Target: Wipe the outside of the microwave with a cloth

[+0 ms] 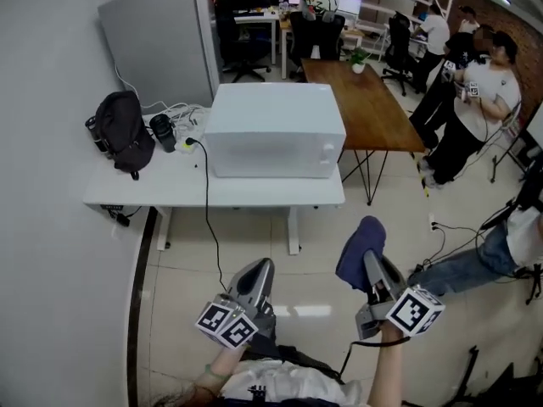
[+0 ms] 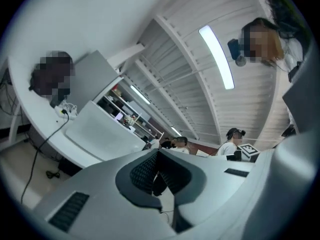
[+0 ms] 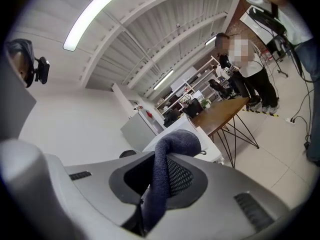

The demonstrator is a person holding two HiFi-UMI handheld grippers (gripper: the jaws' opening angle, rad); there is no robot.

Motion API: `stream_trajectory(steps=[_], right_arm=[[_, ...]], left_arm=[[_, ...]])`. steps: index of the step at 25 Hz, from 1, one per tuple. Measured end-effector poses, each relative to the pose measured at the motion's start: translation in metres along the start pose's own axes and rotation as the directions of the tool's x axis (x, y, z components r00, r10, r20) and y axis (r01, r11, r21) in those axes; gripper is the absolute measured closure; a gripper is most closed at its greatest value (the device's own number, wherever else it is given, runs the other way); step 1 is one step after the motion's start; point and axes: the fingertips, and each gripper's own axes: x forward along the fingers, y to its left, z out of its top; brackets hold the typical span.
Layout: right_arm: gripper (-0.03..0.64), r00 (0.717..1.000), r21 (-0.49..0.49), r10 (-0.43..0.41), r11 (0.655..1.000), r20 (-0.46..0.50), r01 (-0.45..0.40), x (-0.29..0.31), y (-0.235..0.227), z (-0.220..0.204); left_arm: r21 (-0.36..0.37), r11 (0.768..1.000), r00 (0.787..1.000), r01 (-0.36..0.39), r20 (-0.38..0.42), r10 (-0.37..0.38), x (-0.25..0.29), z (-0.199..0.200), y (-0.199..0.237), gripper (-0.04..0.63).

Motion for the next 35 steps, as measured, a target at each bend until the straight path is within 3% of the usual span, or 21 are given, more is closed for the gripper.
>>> stream_trajectory(steps=[4,7,9,14,19,22,27,35], right_arm=[[0.541,1.000,0.033,0.013,0.999,-0.009,-0.012,-0.046,-0.002,-0.008],[0.541,0.998,0.082,0.052,0.995,-0.020,-0.050,-0.061,0.017,-0.026],[0.541,0.996,0.049,0.076,0.996,-0.052,-0.074,-0.070,0.028,-0.038],[0.541,0.991,0.003,0.068,0.998,-0.117,-0.068,-0.096,0.016,-0.066],[0.543,0.992,-0.004,0.023,1.000,-0.126,-0.024,-0.111,0.010,-0.083],[0.542,0.987,-0.067,0.005,0.998,-0.160,-0.015,-0.112,0.018,-0.099],[0.543,0.978,-0.065,-0.004,0.998,-0.210,-0.010,-0.104,0.038,-0.135],[0.543,0.975,-0.098,-0.028,0.995,-0.221,0.006,-0.057,0.091,-0.175]], left_arm=[[0.051,0.995,0.994,0.081,-0.082,-0.077,-0.023,-0.036,-0.065,0.609],[0.052,0.998,0.996,0.047,-0.079,-0.043,-0.041,-0.040,-0.085,0.609],[0.066,0.998,0.997,0.017,-0.072,-0.012,-0.055,-0.040,-0.096,0.609],[0.124,0.992,0.994,0.030,-0.105,-0.017,-0.092,-0.050,-0.130,0.609],[0.136,0.990,0.995,-0.029,-0.092,0.042,-0.103,-0.039,-0.125,0.609],[0.162,0.987,0.993,-0.005,-0.119,0.024,-0.094,-0.035,-0.128,0.609],[0.160,0.987,0.987,0.007,-0.162,0.019,-0.095,-0.044,-0.115,0.609],[0.167,0.985,0.988,0.034,-0.155,-0.008,-0.119,-0.019,-0.075,0.609]])
